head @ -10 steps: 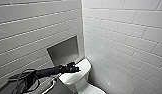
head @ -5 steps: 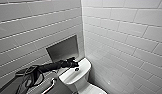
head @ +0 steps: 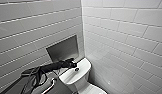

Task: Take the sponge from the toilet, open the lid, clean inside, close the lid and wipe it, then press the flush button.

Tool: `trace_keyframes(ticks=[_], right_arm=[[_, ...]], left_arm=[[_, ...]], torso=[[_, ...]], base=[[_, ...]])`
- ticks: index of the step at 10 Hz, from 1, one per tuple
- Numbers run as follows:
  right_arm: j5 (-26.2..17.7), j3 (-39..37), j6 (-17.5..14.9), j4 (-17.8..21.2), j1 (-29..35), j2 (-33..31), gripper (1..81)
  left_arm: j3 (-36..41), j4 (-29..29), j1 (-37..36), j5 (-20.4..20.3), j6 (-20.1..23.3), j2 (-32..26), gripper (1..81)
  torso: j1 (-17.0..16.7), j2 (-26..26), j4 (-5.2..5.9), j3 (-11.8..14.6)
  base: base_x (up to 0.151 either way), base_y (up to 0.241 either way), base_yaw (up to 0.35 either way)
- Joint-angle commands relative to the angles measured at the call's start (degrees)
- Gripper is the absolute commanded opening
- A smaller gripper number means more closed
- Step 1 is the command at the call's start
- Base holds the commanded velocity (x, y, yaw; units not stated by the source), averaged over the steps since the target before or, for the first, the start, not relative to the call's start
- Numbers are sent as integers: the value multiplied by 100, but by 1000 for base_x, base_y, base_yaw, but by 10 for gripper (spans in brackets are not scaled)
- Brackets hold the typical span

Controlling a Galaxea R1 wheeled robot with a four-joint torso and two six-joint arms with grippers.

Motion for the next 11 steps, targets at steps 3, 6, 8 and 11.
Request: trace_keyframes(ticks=[3, 6, 8, 11], right_arm=[[-329, 85, -16, -73, -51, 43, 10], [-338, 93, -16, -81, -51, 52, 10], [-338, 85, -16, -90, -60, 60, 10], [-338, 93, -16, -99, -60, 78, 10]], left_arm=[[-391, 219, -1011, 152, 47, 253, 10], [-496, 334, -1011, 152, 38, 368, 10], [-766, 448, -950, 152, 38, 482, 10], [-1120, 571, -932, 152, 47, 588, 10]], torso=[[-2, 0, 0, -336], [2, 5, 0, -280], [2, 6, 0, -277], [2, 6, 0, -618]], base=[[0, 0, 0], [0, 0, 0], [0, 0, 0], [0, 0, 0]])
